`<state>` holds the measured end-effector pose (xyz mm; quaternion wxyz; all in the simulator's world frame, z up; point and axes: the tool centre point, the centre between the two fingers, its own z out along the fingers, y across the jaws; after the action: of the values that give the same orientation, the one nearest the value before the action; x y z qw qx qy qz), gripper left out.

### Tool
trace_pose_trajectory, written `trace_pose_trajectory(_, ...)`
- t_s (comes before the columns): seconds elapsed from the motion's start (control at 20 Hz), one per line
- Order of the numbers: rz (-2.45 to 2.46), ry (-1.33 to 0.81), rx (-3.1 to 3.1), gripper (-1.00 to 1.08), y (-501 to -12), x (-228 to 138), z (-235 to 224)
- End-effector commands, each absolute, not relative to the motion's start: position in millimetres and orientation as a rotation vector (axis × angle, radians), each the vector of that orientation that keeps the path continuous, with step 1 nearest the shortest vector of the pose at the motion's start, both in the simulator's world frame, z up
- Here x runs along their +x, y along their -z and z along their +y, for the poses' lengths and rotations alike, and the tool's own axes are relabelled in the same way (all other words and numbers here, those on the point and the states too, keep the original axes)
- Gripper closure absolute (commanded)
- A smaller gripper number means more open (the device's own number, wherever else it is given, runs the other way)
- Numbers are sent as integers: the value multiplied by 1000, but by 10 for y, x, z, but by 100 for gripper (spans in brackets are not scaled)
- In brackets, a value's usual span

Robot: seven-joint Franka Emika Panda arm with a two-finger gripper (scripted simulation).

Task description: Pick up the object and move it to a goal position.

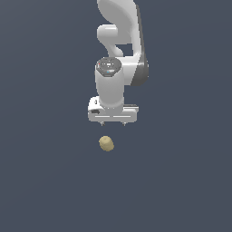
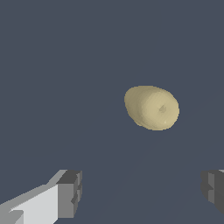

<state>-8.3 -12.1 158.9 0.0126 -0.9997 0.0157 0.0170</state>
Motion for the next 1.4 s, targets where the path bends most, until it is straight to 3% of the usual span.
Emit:
trace_pose_trajectory(0.0,49,-53,-3116,-92,-1589,-83,-121)
trace_pose_trajectory(0.55,38,-10,-3139,-92,-1779,-18,-60)
trace_pose_trajectory(1.35,-145,-2,-3138,-92,-1322,318,-398)
